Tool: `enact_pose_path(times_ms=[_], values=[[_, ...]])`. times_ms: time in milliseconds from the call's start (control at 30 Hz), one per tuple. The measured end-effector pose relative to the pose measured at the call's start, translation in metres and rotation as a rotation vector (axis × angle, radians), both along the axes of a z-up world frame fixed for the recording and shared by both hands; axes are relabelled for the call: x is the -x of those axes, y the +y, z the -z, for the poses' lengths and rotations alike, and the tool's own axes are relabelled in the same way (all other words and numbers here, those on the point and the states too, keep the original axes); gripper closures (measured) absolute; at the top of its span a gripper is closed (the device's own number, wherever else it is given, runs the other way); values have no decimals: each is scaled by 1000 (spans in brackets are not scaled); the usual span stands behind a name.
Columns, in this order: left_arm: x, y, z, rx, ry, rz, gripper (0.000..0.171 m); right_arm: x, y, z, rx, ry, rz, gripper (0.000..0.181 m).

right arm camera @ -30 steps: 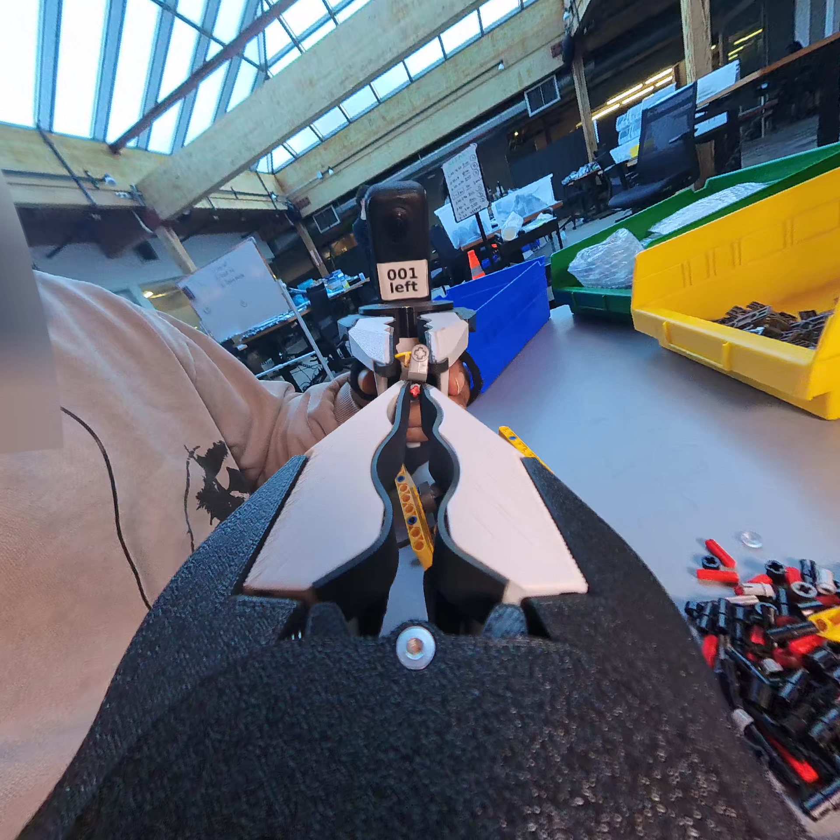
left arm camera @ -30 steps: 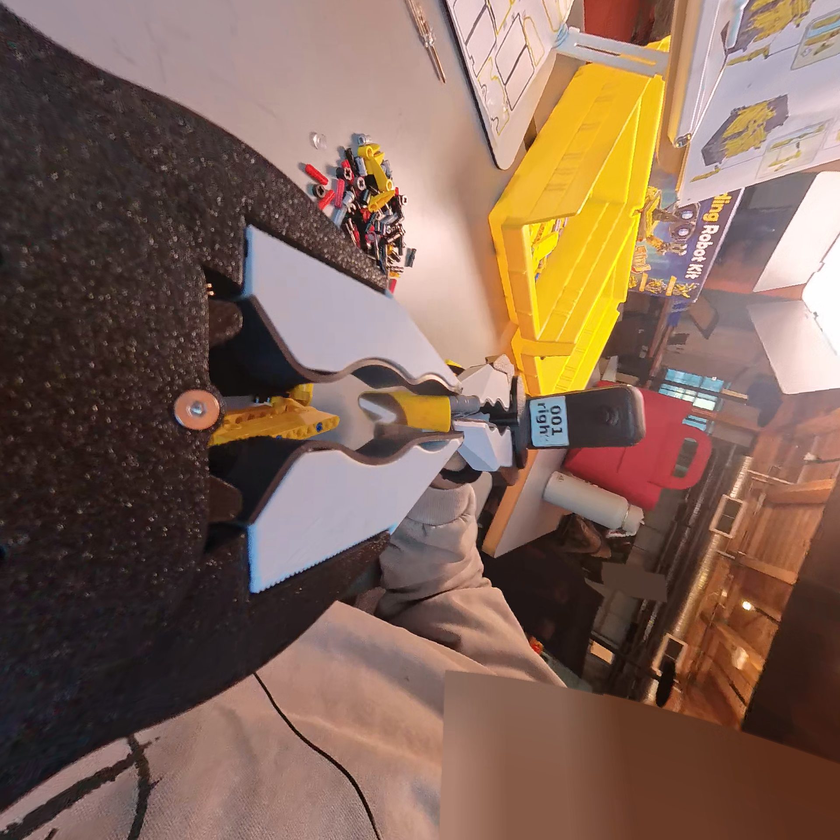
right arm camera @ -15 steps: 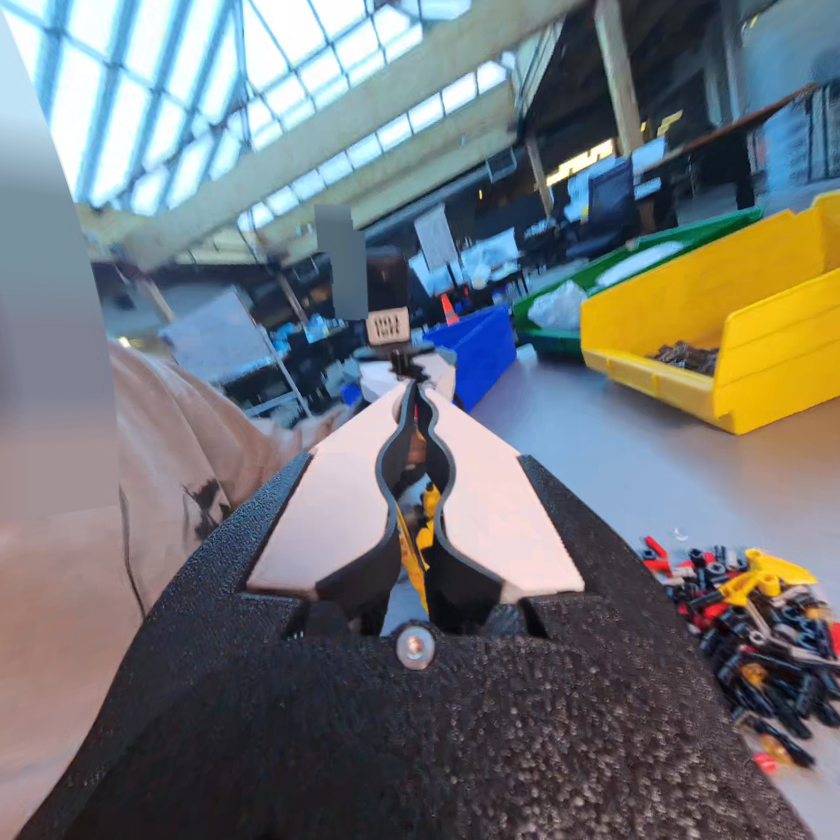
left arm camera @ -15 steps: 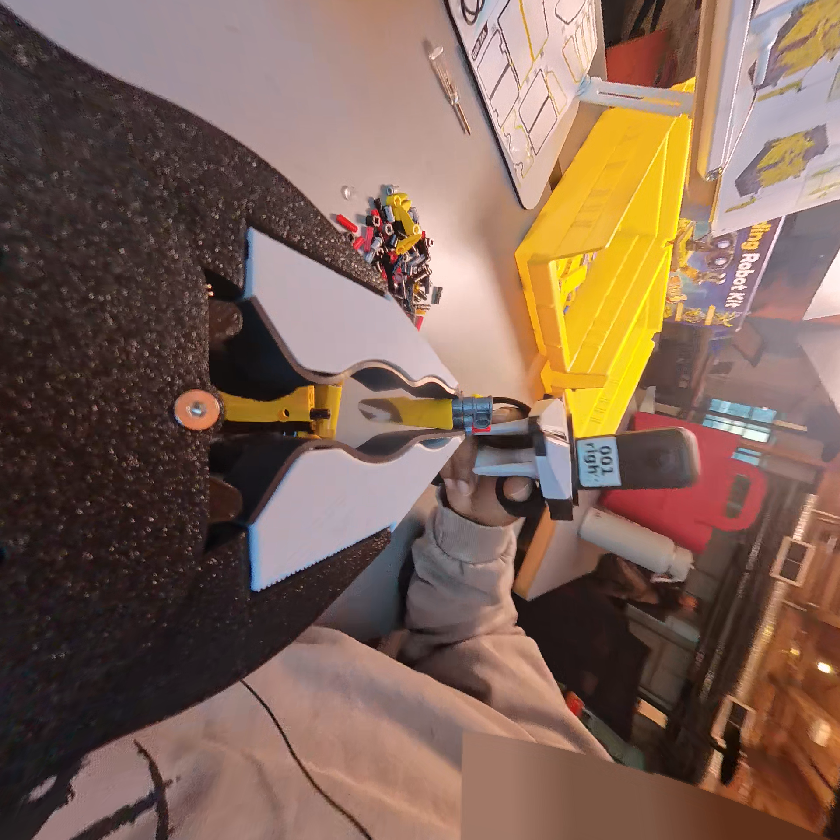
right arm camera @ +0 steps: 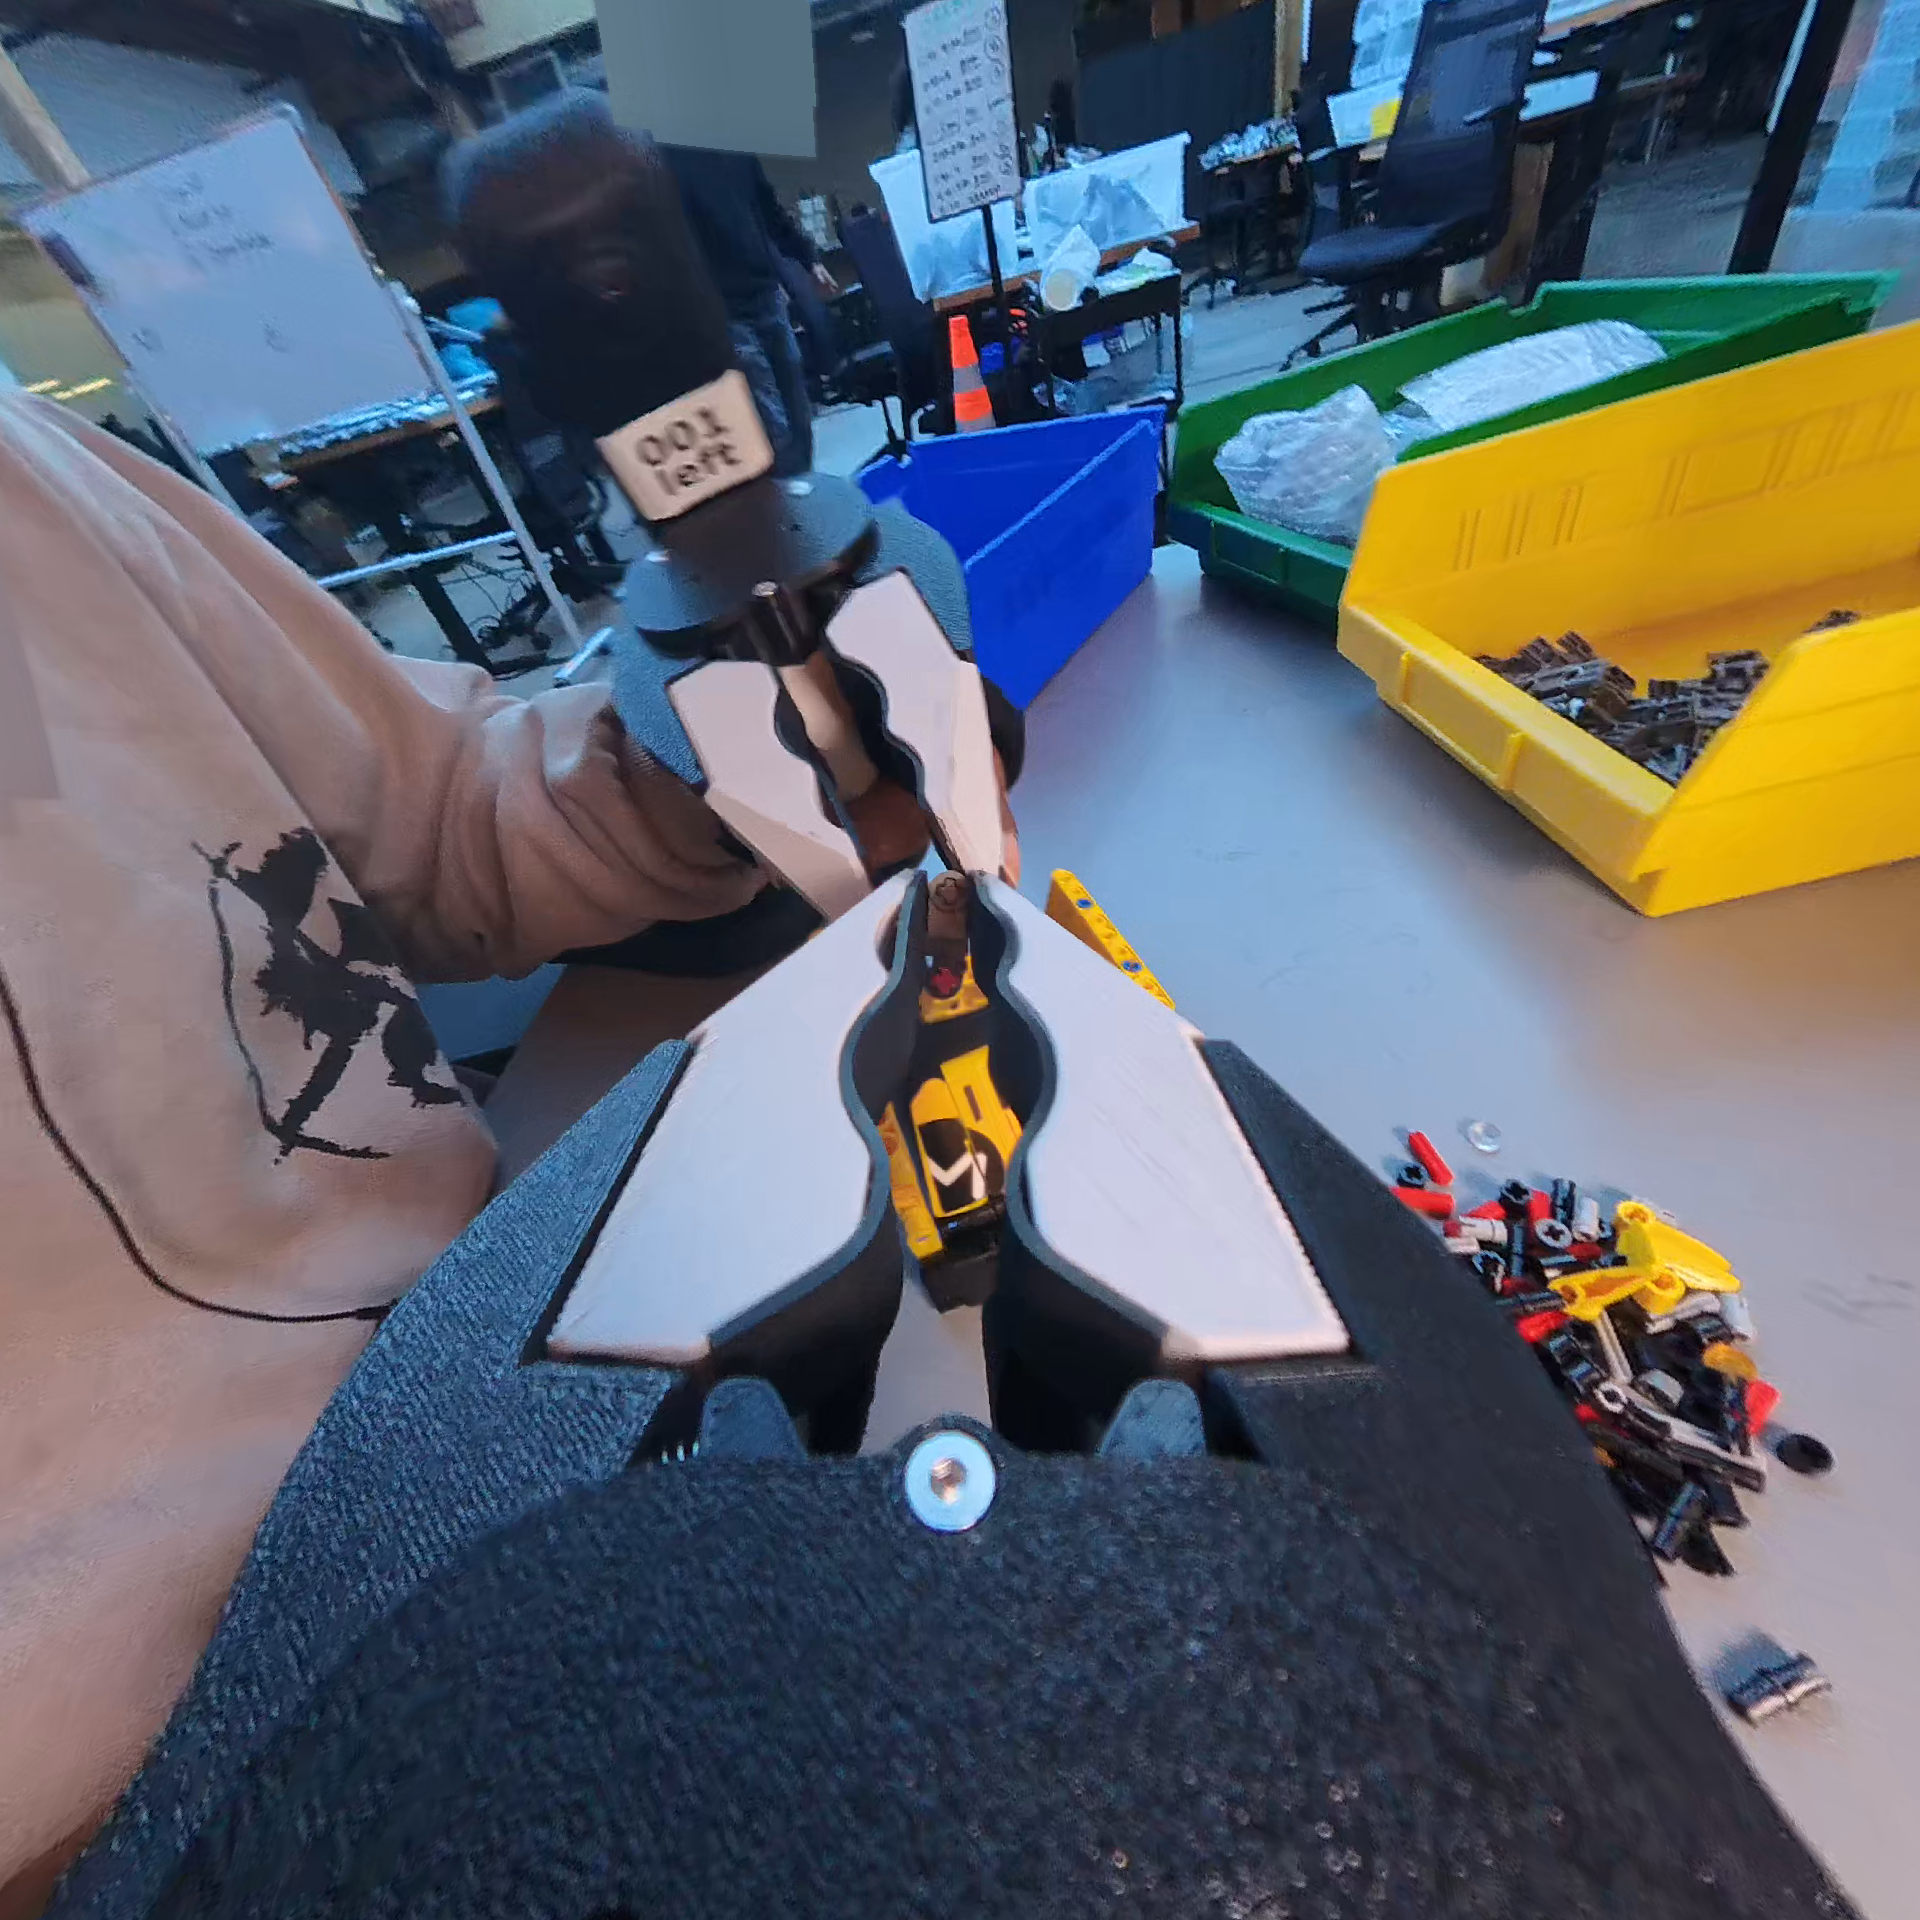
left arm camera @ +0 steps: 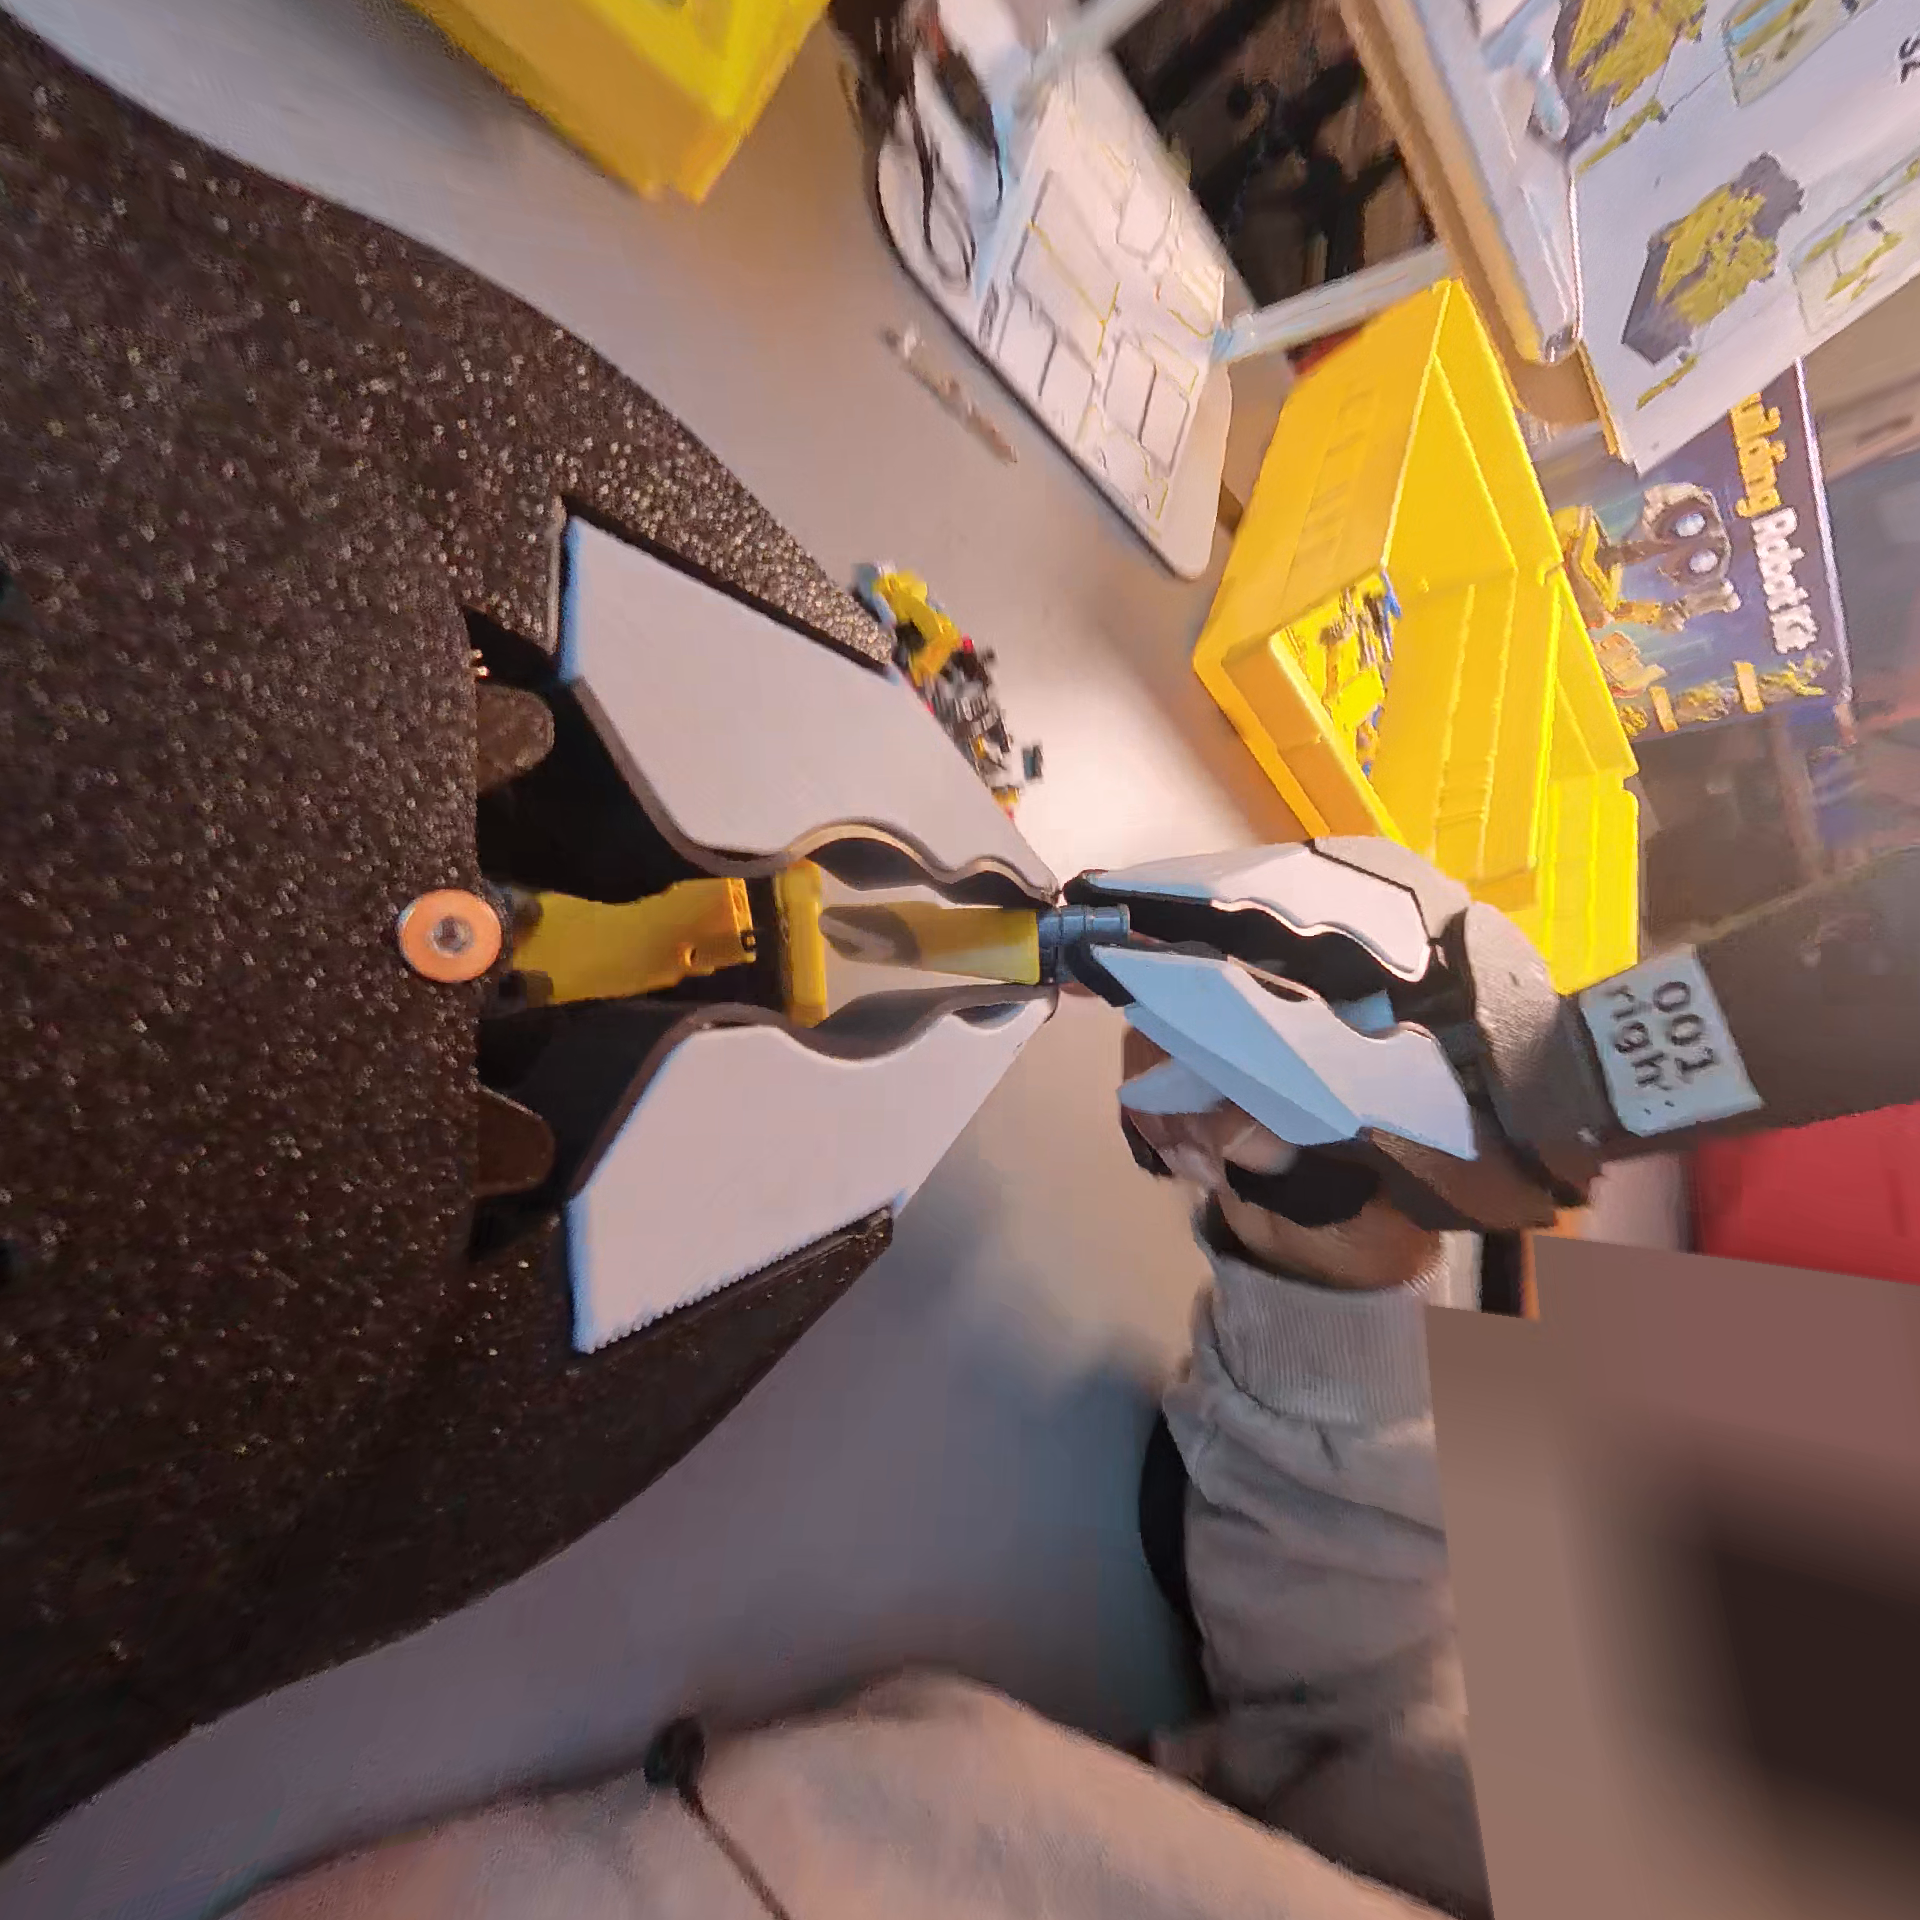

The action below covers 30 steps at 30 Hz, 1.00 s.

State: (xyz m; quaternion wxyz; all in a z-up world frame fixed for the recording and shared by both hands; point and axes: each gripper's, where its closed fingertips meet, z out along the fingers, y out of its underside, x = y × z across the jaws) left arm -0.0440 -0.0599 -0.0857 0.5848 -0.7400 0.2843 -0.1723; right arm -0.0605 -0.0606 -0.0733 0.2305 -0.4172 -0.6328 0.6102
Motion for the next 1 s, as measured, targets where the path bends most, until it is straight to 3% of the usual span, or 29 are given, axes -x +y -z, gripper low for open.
enact_pose_path(times_ms=[100,167,267,500,533,567,600,633,733,833,1000], values=[[-5,-12,-13,97,-286,131,151,-6,-6,-4,-14,36,-53,175],[-9,-17,-12,136,-330,180,150,-11,-12,-7,1,62,-95,175],[-21,-20,-6,175,-302,229,153,-16,-23,-3,-49,77,-143,175],[-22,-16,-5,143,-218,163,157,-19,-18,-7,-135,117,-111,176],[-10,-14,3,143,-164,113,165,-21,-10,-18,-90,160,-85,175],[6,-12,6,139,-166,56,166,-28,13,-46,40,234,-26,177],[11,-16,-4,131,-262,65,167,-37,41,-65,50,288,48,177],[10,-17,-12,97,-245,69,166,-42,49,-65,-57,290,83,176],[-6,-10,-19,53,-139,95,165,-37,20,-54,-66,253,4,175],[-6,-5,-5,50,-29,47,165,-32,25,-50,80,198,-31,176],[-41,-12,0,60,-3,107,165,-30,35,-46,356,75,-41,175]])
